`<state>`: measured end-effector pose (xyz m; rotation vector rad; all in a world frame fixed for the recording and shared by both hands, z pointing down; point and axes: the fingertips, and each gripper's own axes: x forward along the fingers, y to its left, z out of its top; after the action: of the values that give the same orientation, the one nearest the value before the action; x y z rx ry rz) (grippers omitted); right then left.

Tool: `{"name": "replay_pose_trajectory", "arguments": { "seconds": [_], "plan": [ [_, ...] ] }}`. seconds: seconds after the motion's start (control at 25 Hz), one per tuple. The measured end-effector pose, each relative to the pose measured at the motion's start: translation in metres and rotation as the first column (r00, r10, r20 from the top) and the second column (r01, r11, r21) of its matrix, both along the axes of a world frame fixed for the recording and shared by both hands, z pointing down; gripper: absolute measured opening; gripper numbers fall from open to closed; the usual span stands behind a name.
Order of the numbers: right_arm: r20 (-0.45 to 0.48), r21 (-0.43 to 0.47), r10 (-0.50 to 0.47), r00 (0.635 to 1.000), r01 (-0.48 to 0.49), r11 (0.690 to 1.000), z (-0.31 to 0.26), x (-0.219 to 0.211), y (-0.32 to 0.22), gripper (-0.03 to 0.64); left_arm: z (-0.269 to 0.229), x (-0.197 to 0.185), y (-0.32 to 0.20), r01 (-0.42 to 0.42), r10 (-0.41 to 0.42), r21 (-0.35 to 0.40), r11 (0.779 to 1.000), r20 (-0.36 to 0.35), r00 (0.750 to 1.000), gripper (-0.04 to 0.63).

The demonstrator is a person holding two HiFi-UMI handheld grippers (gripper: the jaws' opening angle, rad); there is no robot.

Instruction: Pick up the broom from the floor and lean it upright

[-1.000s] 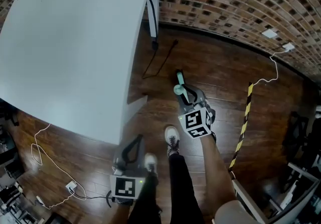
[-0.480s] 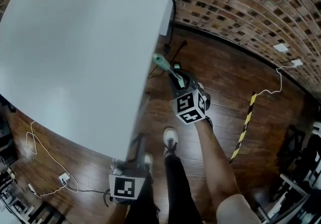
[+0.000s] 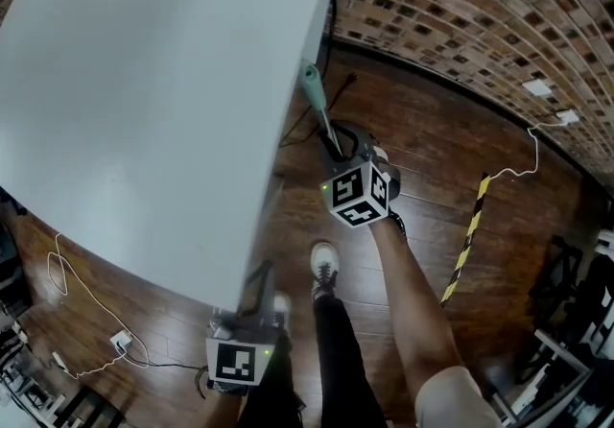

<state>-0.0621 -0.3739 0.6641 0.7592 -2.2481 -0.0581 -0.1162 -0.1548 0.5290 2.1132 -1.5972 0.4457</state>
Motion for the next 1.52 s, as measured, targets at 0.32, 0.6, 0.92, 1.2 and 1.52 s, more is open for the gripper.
{"name": "replay_pose_trajectory", "arguments": {
  "seconds": [0.32,0.6,0.92,1.2,1.52],
  "plan": [
    [0.041,0.033,-0.049,0.998,0.047,0.998,-0.02,-0.008,-0.016,0.186,-0.001,0.002,-0.001,0.009,-0.009,0.0,1.0,-0.022,1.0,0.002],
    [0.014,0.043,-0.01,1.0,0.009,0.999,-0.014,-0.007,-0.028,0.162,0.001,0.007,0.0,-0.061,0.061,0.026,0.998,0.024,0.998,0.002],
    [-0.003,0.032,-0.007,1.0,0.007,0.999,-0.012,-0.007,-0.033,0.149,-0.007,0.008,-0.004,-0.177,0.165,0.08,0.981,0.132,0.977,0.002],
    [0.014,0.01,0.011,1.0,-0.011,1.0,-0.013,-0.006,-0.037,0.175,-0.008,0.007,-0.006,-0.204,0.187,0.095,0.974,0.158,0.97,0.002],
    [0.021,-0.001,0.04,0.999,-0.04,0.999,-0.009,0.006,-0.034,0.176,-0.005,0.008,-0.001,-0.209,0.193,0.088,0.974,0.165,0.967,0.002]
  ]
}}
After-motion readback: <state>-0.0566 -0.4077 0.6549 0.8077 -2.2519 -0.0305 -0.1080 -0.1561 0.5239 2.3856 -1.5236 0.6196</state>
